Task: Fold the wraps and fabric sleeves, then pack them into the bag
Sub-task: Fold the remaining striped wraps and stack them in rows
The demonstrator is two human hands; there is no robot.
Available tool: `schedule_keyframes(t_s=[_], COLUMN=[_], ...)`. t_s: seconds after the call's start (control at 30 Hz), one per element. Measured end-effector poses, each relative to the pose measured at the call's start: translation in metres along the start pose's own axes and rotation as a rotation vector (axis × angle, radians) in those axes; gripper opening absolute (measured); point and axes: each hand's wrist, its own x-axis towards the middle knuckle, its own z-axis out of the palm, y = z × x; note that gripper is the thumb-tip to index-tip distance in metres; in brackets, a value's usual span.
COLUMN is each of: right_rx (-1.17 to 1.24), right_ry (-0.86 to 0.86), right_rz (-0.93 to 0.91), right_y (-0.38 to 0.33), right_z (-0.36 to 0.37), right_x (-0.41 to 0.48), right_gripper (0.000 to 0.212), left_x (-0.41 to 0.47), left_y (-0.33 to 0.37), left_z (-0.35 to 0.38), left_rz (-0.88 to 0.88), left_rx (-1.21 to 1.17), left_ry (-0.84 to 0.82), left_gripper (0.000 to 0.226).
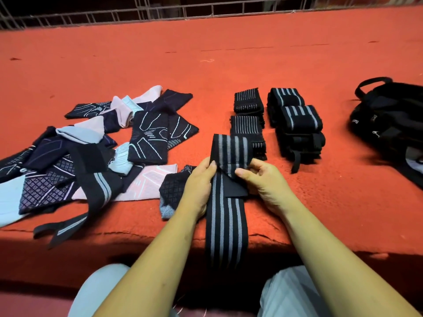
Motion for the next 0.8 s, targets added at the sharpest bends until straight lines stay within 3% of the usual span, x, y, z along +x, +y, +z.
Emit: schedule_keyframes(t_s=[0.1, 0.23, 0.33, 0.4, 0.47, 0.8], right_rx=[-0.077, 0.22, 0.154, 0.159, 0.159, -0.053], right_ry=[-0.005, 0.126, 0.048, 0.008, 0.04, 0.163], right_rz=[0.004, 0.067, -0.012, -0.021, -0.01, -0.068], right_y=[0.002, -0.002, 0.0, 0.001, 0.0, 0.007], right_z=[-0.001, -0.008, -0.004, -0.001, -0.001, 0.001], right_x=[-0.003, 0.001, -0.001, -0.002, -0.001, 0.002], right_gripper=[0.011, 0.017, 0.005, 0.023, 0.03, 0.03], left_x=[-0.001, -0.001, -0.001, -0.003, -0.008, -0.008], left_y=[0.002, -0.001, -0.001, 0.0, 0.002, 0.002], left_z=[-0.001, 0.001, 0.001, 0.002, 0.005, 0.007], left_rz=[-0.019, -0.01, -0.028, -0.029, -0.028, -0.023], left_rx=[-0.056, 0.024, -0.005, -0.038, -0.056, -0.159], left_ry=[-0.077, -0.073, -0.058, -0.047, -0.029, -0.026], left_gripper=[0.033, 0.035, 0.029, 0.027, 0.028, 0.029])
